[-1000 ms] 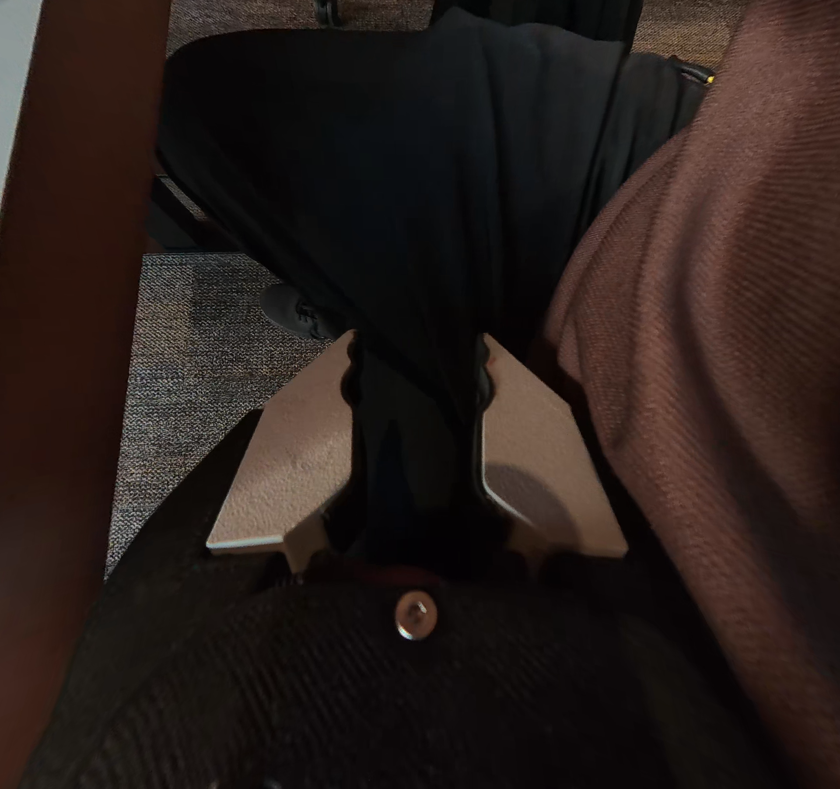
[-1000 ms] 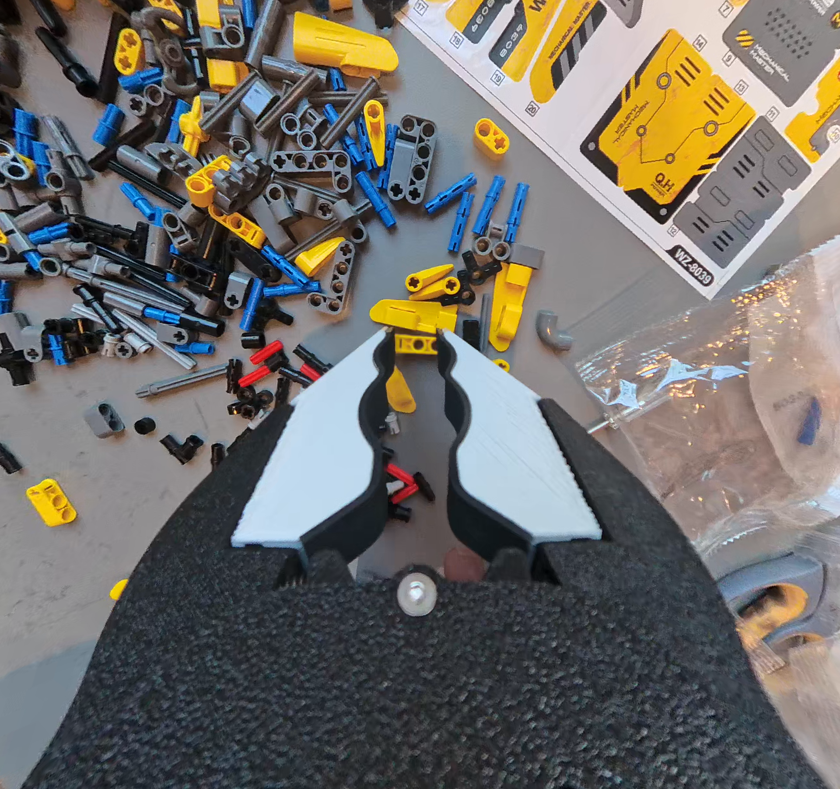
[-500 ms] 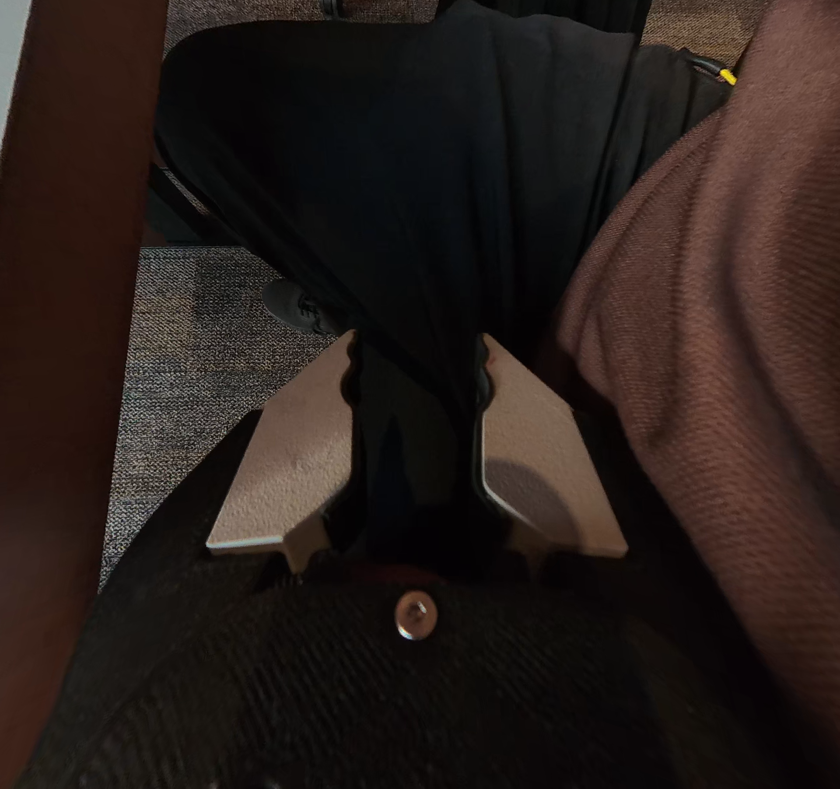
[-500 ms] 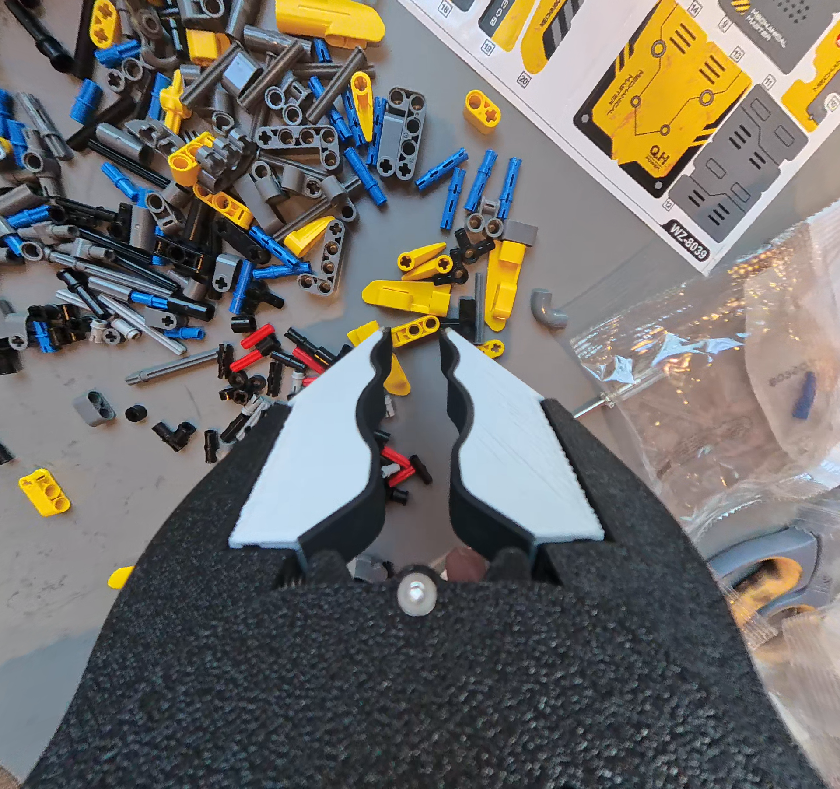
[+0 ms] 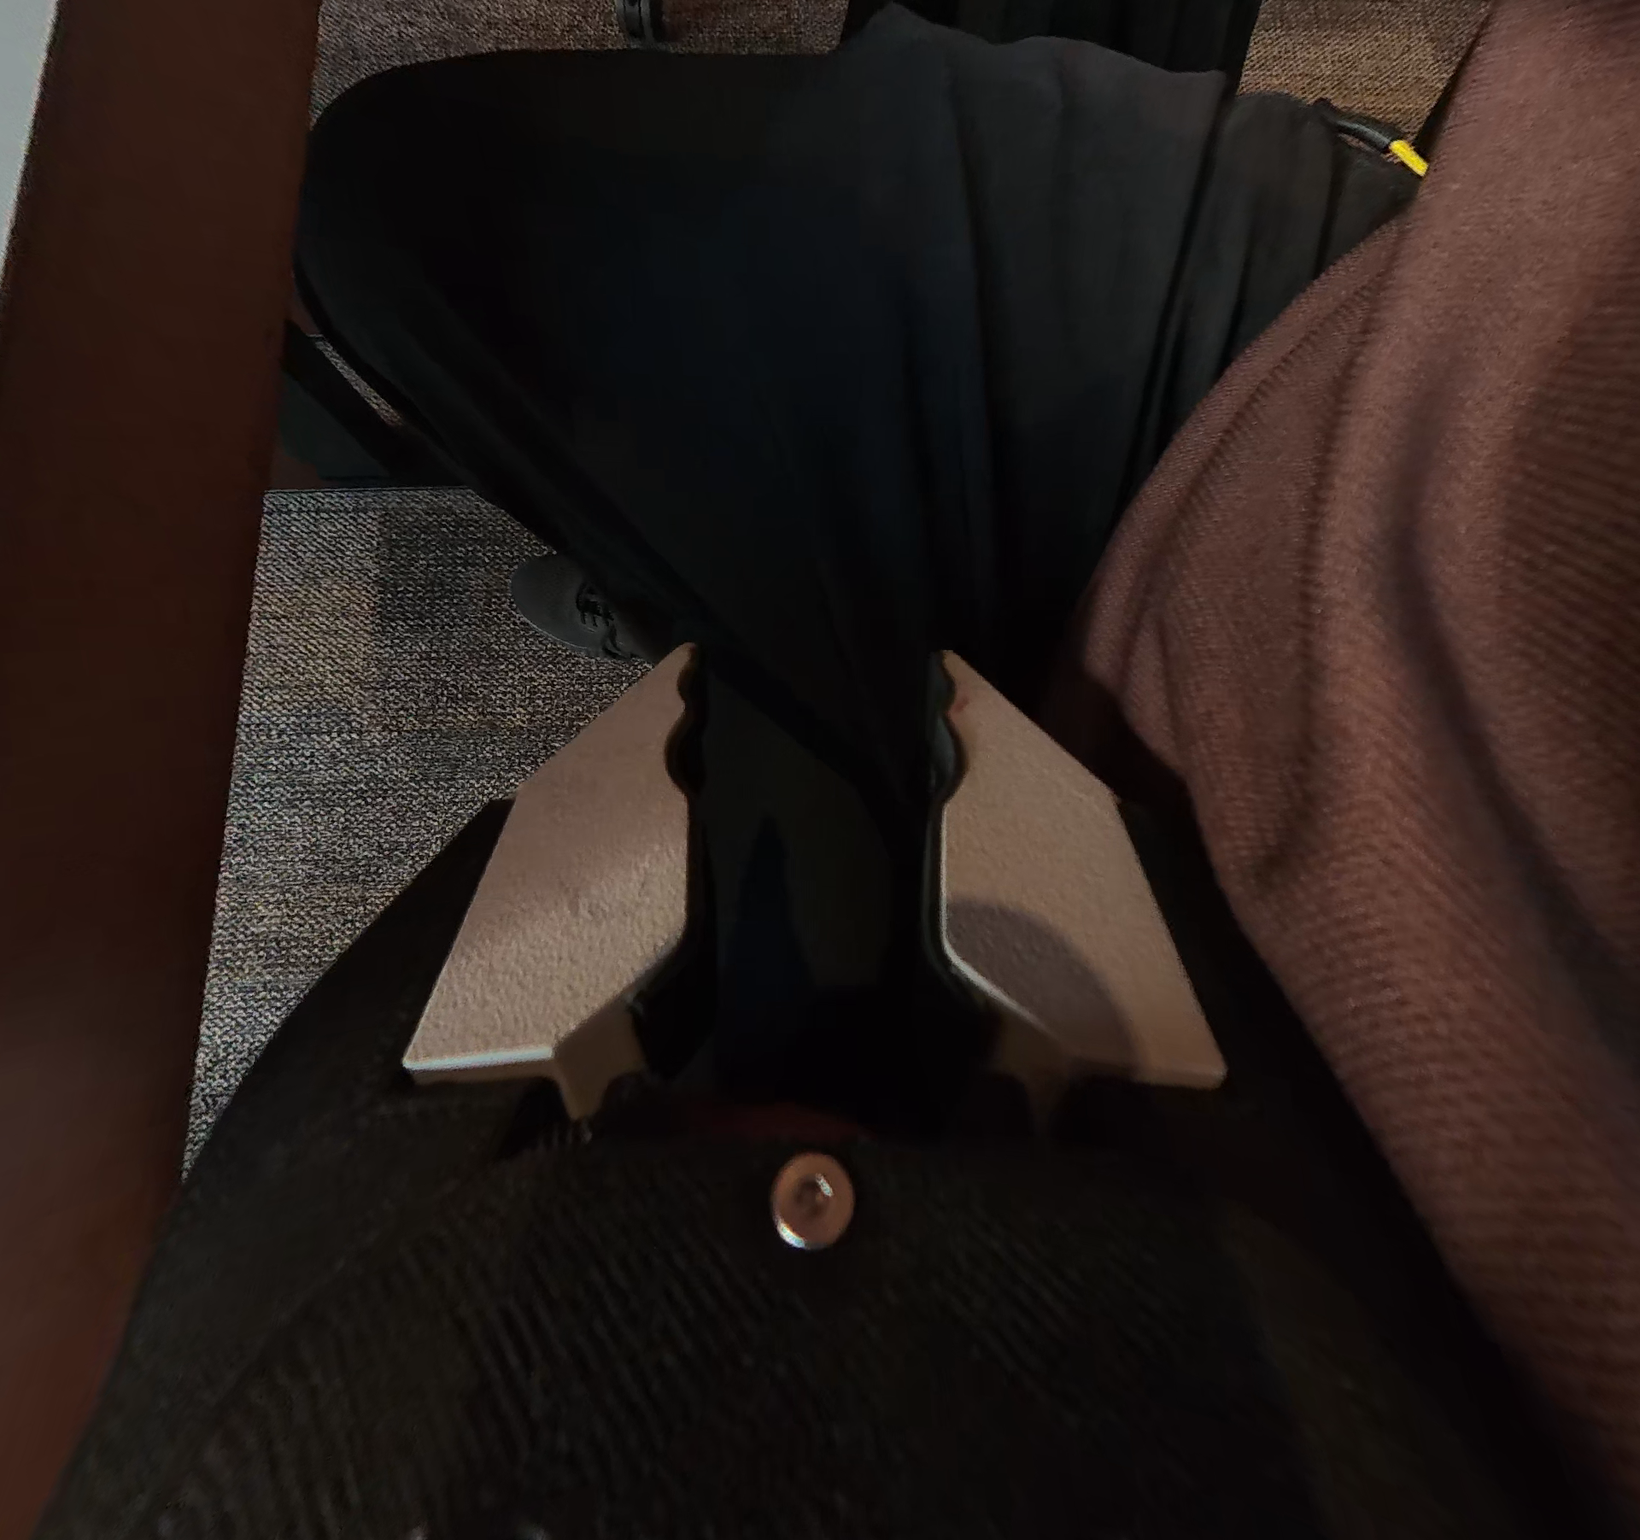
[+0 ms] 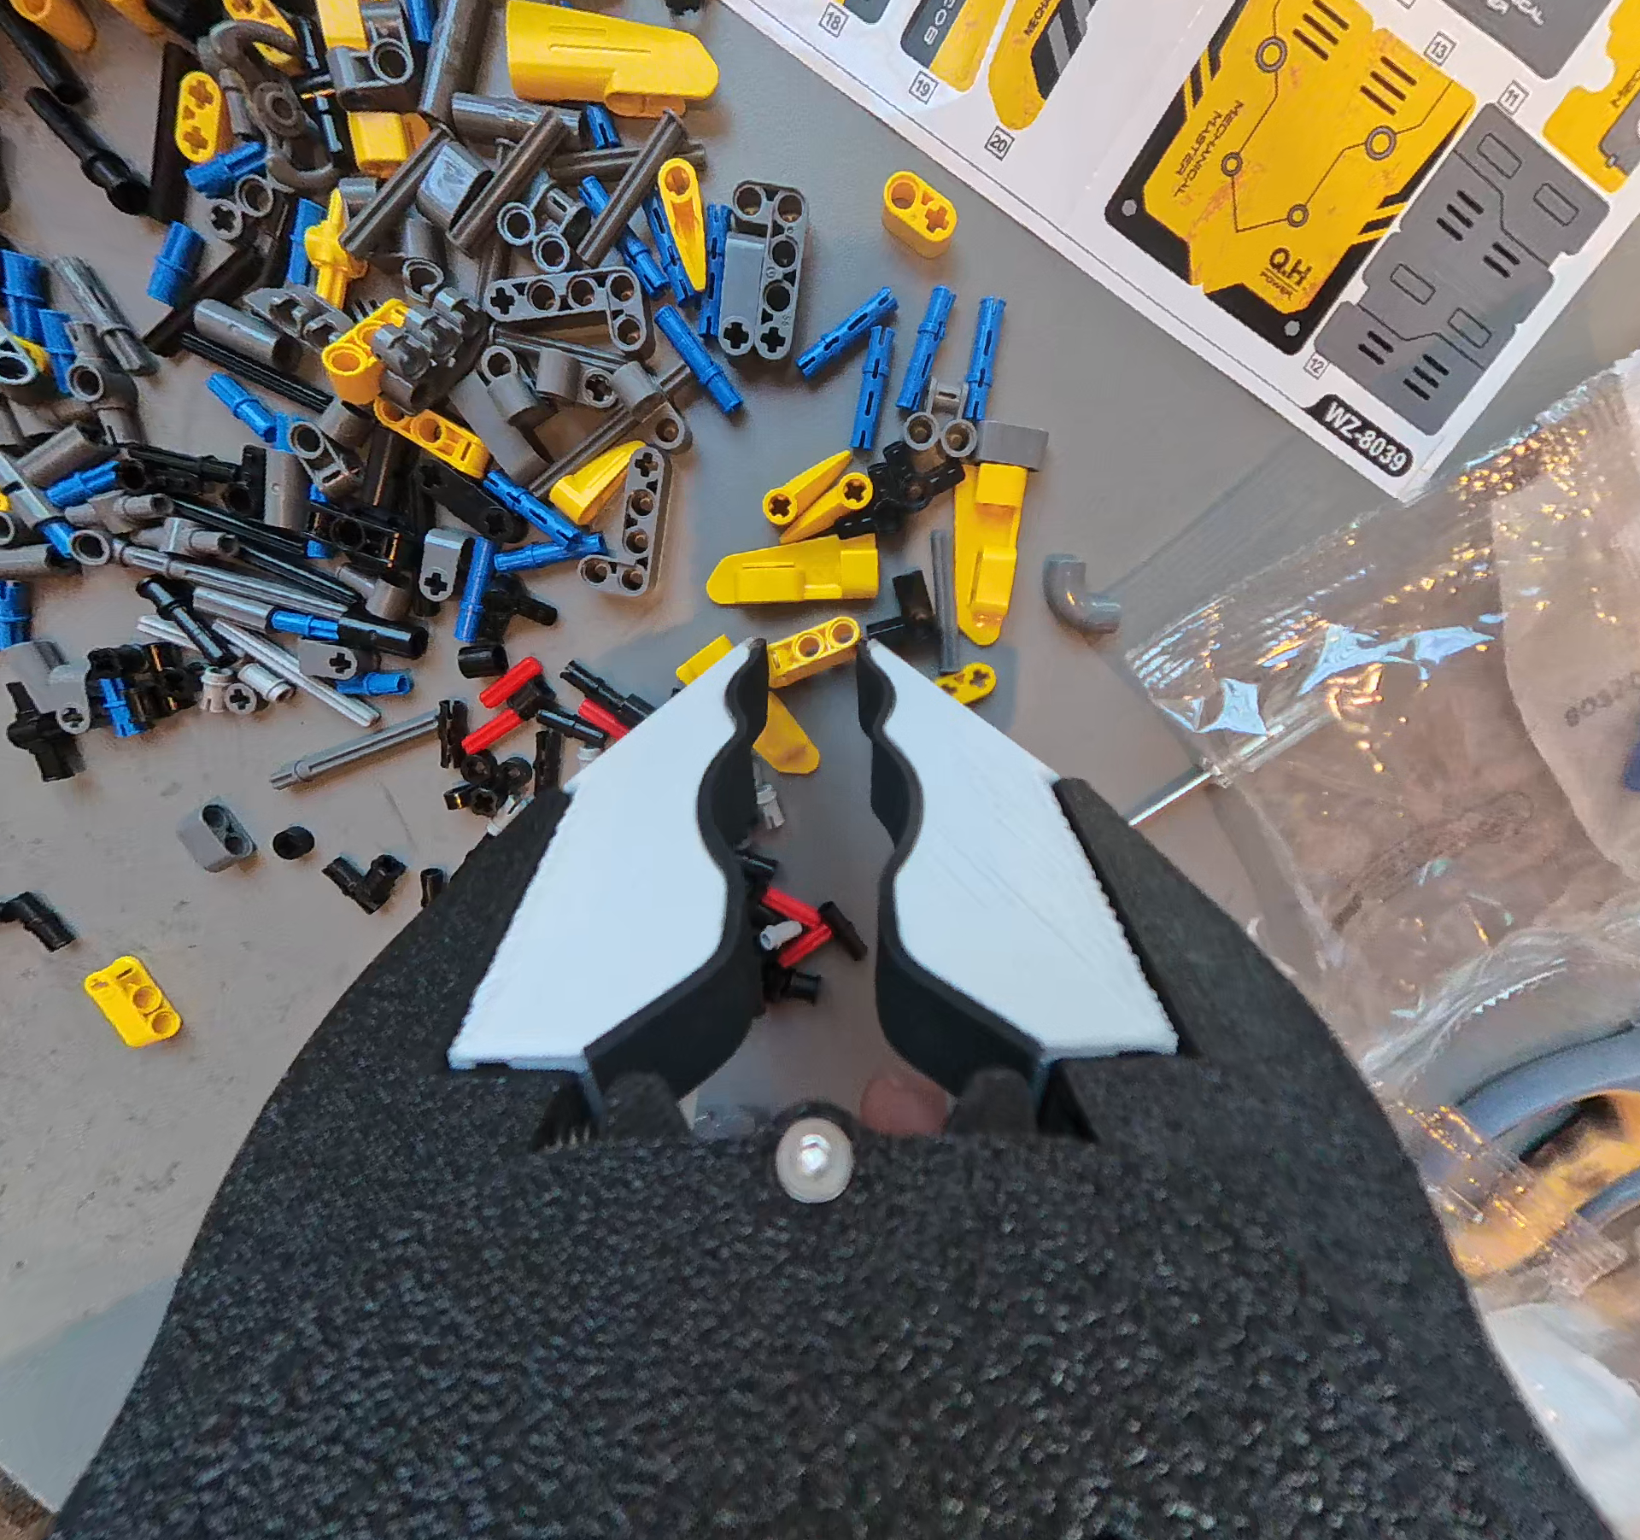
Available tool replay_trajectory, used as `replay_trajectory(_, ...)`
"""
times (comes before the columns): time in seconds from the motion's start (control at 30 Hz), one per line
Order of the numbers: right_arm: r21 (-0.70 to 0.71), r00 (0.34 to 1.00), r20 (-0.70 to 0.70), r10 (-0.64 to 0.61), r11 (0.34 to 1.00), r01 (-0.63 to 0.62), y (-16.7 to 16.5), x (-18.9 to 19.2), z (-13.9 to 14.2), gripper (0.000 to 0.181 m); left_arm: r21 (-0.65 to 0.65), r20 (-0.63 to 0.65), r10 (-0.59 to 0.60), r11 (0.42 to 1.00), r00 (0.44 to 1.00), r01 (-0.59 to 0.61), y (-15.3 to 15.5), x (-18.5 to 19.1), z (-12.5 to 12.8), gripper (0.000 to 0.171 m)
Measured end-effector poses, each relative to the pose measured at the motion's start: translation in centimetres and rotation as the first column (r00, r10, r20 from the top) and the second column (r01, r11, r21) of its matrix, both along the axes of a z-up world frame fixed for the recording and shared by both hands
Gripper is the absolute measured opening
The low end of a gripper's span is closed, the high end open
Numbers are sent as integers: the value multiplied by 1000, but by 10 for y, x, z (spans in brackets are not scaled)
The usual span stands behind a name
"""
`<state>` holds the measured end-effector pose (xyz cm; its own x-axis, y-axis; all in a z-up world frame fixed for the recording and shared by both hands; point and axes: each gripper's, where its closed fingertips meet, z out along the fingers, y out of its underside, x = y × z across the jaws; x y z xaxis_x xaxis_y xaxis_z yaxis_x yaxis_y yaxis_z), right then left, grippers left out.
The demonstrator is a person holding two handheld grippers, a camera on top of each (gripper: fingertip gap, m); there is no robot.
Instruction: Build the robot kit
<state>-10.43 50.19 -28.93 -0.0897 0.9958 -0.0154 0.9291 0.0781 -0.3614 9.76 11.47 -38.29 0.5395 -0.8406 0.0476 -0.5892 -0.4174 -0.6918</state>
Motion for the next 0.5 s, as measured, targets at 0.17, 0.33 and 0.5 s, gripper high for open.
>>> replay_trajectory(0.17,9,1000,-3,4,1000,-4,-2,3,3,16,1,-6,-3,1000,1000,3,0,1,-1,47)
replay_trajectory(0.33,-2,999,-44,15,1000,-15,-14,7,17,0,5,-11,-8,1000,1000,8,-1,1,-1,48)
replay_trajectory(0.5,12,999,-54,5,1000,-4,-27,19,23,3,13,-18,-20,1000,1000,20,-3,4,0,48)
